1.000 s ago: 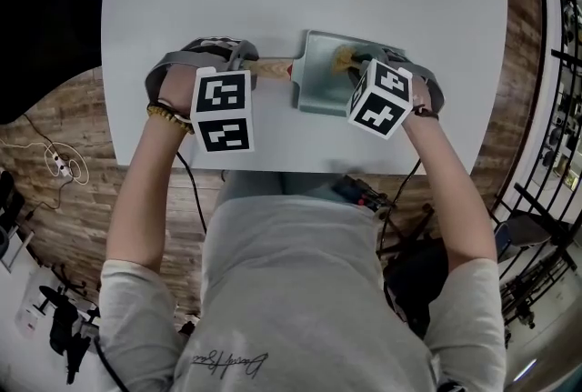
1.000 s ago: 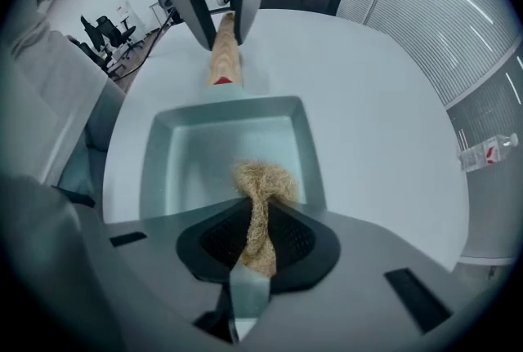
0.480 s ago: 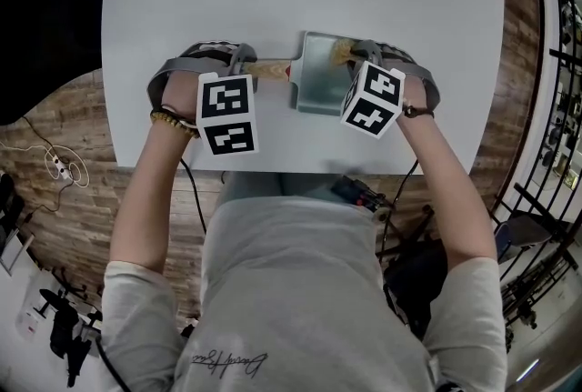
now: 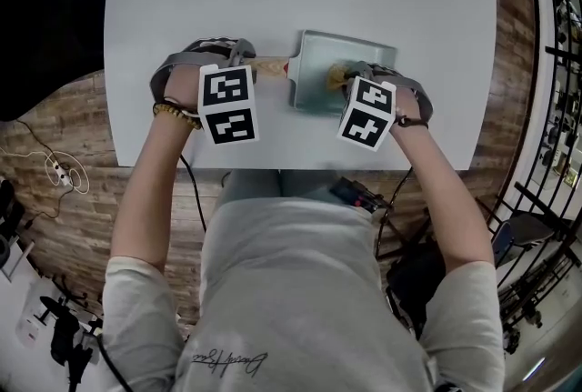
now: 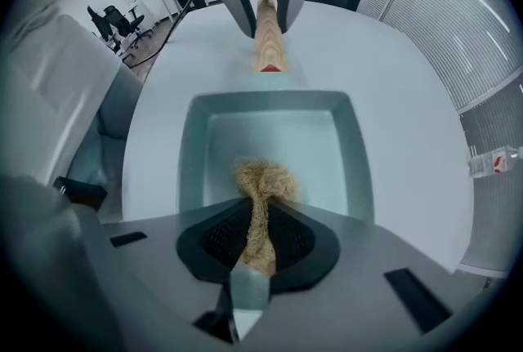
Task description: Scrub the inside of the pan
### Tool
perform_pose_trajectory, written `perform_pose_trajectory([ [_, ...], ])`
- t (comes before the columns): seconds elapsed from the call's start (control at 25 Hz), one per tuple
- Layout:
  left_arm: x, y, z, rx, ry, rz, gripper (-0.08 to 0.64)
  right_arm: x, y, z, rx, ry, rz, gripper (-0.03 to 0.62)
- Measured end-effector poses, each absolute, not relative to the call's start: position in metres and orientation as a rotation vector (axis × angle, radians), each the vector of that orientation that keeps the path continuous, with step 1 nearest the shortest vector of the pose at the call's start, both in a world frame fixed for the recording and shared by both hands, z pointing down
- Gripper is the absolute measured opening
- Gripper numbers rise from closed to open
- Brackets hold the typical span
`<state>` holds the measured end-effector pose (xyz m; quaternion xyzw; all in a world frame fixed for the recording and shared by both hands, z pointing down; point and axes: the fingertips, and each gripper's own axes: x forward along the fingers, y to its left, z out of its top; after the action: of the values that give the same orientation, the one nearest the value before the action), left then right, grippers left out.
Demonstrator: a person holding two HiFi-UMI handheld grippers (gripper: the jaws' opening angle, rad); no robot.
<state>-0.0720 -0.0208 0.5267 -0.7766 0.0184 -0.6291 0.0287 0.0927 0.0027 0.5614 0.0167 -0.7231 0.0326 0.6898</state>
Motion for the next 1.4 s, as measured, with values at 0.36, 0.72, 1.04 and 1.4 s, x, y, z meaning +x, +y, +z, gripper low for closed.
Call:
perform_pose_trajectory([
  [0.36,-0.072,-0.024,0.528,-2.394,0.055,-1.954,0.138,0.095,0.038,0.561,-0.059,-1.609,0.186,0.07],
  [0.72,-0.072,-0.017,0.528,-2.369,-0.004,-1.962,0.138,0.095,0.032,0.56,-0.03,-1.638,0.2,0.07],
  [1.04,-0.071,-0.009,0.523,-2.374,-0.019,-1.973,0.14,0.103,-0.017,0.558,0.06,-1.633,0.172,0.071],
  [1.4,-0.069,-0.01,0.522,-2.393,0.013,-1.964,0.14,0.109,-0.055,0.558,0.155,-1.638,0.095,0.074],
])
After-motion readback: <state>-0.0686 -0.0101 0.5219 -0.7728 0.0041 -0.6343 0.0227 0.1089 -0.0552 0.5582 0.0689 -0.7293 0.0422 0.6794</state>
